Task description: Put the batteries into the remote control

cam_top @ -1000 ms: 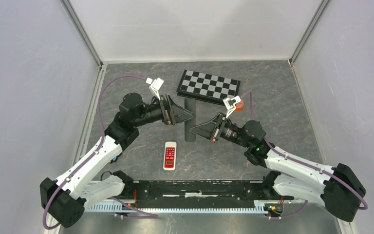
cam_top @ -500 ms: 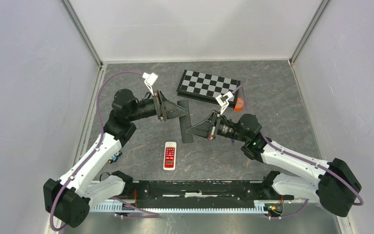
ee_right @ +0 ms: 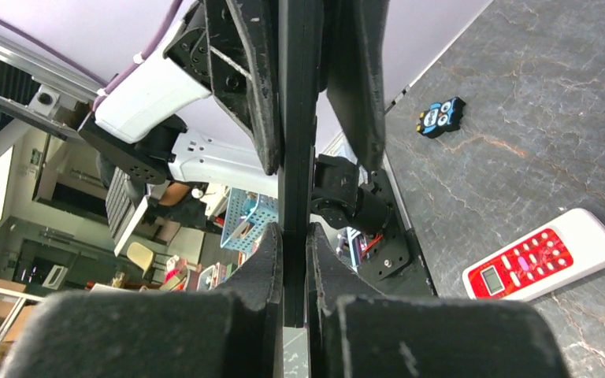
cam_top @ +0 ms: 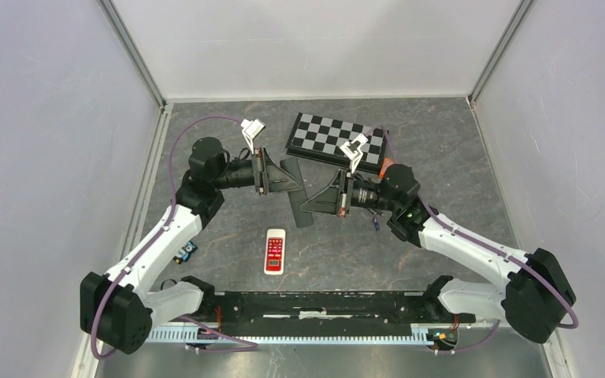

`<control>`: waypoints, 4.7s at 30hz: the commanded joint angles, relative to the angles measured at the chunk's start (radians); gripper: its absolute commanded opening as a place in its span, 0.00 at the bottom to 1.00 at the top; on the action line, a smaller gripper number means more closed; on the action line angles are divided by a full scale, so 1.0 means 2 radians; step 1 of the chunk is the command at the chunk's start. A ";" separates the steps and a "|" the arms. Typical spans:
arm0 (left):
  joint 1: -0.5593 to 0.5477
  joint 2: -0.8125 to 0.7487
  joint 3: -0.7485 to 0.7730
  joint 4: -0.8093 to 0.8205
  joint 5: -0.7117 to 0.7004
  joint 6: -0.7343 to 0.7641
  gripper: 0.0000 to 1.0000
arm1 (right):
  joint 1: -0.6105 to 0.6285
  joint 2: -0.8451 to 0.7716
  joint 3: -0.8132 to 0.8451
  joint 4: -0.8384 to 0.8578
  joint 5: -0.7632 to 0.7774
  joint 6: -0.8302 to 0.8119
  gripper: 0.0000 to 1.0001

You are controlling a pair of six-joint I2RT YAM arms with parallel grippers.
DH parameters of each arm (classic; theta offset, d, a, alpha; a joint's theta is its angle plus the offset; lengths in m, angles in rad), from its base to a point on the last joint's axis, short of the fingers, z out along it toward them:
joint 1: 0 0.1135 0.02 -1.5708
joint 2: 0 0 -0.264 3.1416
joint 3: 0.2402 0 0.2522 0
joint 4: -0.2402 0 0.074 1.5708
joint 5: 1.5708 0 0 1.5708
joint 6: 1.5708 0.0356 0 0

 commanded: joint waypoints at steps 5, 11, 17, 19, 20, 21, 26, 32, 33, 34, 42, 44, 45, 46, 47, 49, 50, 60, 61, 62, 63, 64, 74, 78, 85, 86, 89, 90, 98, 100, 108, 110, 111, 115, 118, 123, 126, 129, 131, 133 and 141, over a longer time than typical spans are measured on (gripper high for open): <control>0.001 0.004 0.010 0.004 0.034 0.000 0.04 | -0.016 0.019 0.042 -0.034 -0.065 -0.049 0.07; 0.000 -0.003 0.010 0.014 -0.022 -0.020 0.02 | -0.031 -0.002 0.025 -0.030 -0.026 -0.087 0.53; -0.001 -0.022 -0.017 0.050 -0.178 -0.082 0.02 | -0.022 -0.079 -0.083 0.068 0.156 -0.050 0.94; -0.003 -0.021 -0.035 0.098 -0.208 -0.119 0.02 | -0.012 -0.102 -0.116 0.101 0.211 -0.034 0.97; -0.004 -0.017 -0.040 0.119 -0.216 -0.139 0.02 | -0.006 -0.109 -0.121 0.103 0.240 -0.039 0.98; -0.006 -0.013 -0.042 0.132 -0.221 -0.152 0.02 | 0.003 -0.113 -0.120 0.097 0.262 -0.046 0.98; -0.014 -0.001 -0.039 0.153 -0.241 -0.185 0.02 | 0.031 -0.091 -0.107 0.102 0.326 -0.058 0.98; -0.015 -0.008 -0.056 0.165 -0.263 -0.215 0.02 | 0.034 -0.041 -0.094 0.166 0.334 -0.024 0.92; -0.015 -0.008 -0.059 0.169 -0.264 -0.218 0.02 | 0.034 -0.033 -0.094 0.188 0.335 -0.019 0.90; -0.015 -0.007 -0.059 0.170 -0.263 -0.220 0.02 | 0.034 -0.024 -0.095 0.213 0.334 -0.014 0.88; -0.015 0.012 -0.065 0.209 -0.240 -0.239 0.02 | 0.034 0.005 -0.056 0.180 0.335 -0.016 0.74; -0.015 0.016 -0.066 0.221 -0.237 -0.241 0.02 | 0.034 0.019 -0.049 0.187 0.324 -0.005 0.70; -0.015 0.018 -0.067 0.223 -0.236 -0.243 0.02 | 0.033 0.024 -0.046 0.187 0.320 0.001 0.69; -0.015 0.019 -0.068 0.229 -0.236 -0.248 0.02 | 0.033 0.029 -0.043 0.191 0.315 0.003 0.66; -0.015 0.020 -0.069 0.240 -0.234 -0.249 0.02 | 0.032 0.033 -0.042 0.194 0.313 0.006 0.63; -0.016 0.019 -0.068 0.244 -0.232 -0.249 0.02 | 0.031 0.035 -0.046 0.198 0.315 0.010 0.56; -0.015 0.019 -0.069 0.244 -0.231 -0.248 0.02 | 0.031 0.036 -0.048 0.197 0.315 0.010 0.50; -0.006 0.019 -0.066 0.268 -0.233 -0.271 0.02 | 0.010 0.038 -0.121 0.278 0.286 0.024 0.17; -0.003 0.021 -0.061 0.269 -0.231 -0.267 0.02 | 0.008 0.038 -0.128 0.287 0.279 0.025 0.15; -0.001 0.022 -0.054 0.262 -0.230 -0.260 0.02 | 0.005 0.039 -0.131 0.287 0.272 0.025 0.15; -0.002 0.024 -0.048 0.253 -0.230 -0.251 0.02 | 0.003 0.039 -0.134 0.282 0.271 0.025 0.14; -0.001 0.026 -0.043 0.246 -0.231 -0.243 0.02 | 0.002 0.040 -0.137 0.280 0.268 0.026 0.14; 0.001 0.041 -0.045 0.272 -0.250 -0.212 0.02 | -0.010 0.068 -0.137 0.144 0.290 0.052 0.22; 0.006 0.050 -0.047 0.290 -0.248 -0.220 0.02 | -0.016 0.089 -0.144 0.174 0.276 0.058 0.23; 0.018 0.079 -0.040 0.309 -0.236 -0.231 0.02 | -0.024 0.110 -0.174 0.248 0.264 0.070 0.30; 0.018 0.082 -0.041 0.313 -0.236 -0.232 0.02 | -0.026 0.116 -0.176 0.259 0.260 0.075 0.29; 0.020 0.090 -0.045 0.318 -0.238 -0.233 0.02 | -0.028 0.137 -0.172 0.287 0.251 0.091 0.26; 0.020 0.092 -0.048 0.319 -0.239 -0.231 0.02 | -0.028 0.145 -0.172 0.305 0.246 0.099 0.26; 0.024 0.087 -0.046 0.229 -0.263 -0.139 0.02 | -0.030 0.138 -0.162 0.270 0.244 0.105 0.54; 0.023 0.087 -0.044 0.207 -0.269 -0.113 0.02 | -0.030 0.124 -0.161 0.254 0.247 0.098 0.56; 0.023 0.090 -0.041 0.163 -0.273 -0.072 0.02 | -0.030 0.109 -0.144 0.243 0.242 0.098 0.59; 0.023 0.092 -0.042 0.160 -0.269 -0.071 0.02 | -0.030 0.108 -0.143 0.248 0.247 0.101 0.65; 0.023 0.092 -0.043 0.158 -0.268 -0.070 0.02 | -0.030 0.109 -0.140 0.250 0.250 0.103 0.67; 0.023 0.092 -0.044 0.151 -0.269 -0.064 0.02 | -0.030 0.111 -0.131 0.262 0.259 0.107 0.70; 0.023 0.094 -0.043 0.153 -0.264 -0.065 0.02 | -0.030 0.119 -0.118 0.252 0.258 0.107 0.68; 0.023 0.094 -0.046 0.161 -0.257 -0.071 0.02 | -0.030 0.142 -0.104 0.255 0.255 0.128 0.55; 0.023 0.093 -0.051 0.170 -0.255 -0.073 0.02 | -0.029 0.147 -0.105 0.261 0.256 0.137 0.48; 0.023 0.092 -0.055 0.176 -0.255 -0.072 0.02 | -0.028 0.145 -0.106 0.253 0.255 0.137 0.38; 0.023 0.093 -0.057 0.178 -0.256 -0.070 0.02 | -0.028 0.141 -0.107 0.241 0.254 0.134 0.33; 0.023 0.092 -0.059 0.181 -0.256 -0.069 0.02 | -0.028 0.135 -0.106 0.223 0.253 0.130 0.30; 0.022 0.085 -0.074 0.188 -0.256 -0.054 0.02 | -0.023 0.099 -0.106 0.157 0.264 0.111 0.26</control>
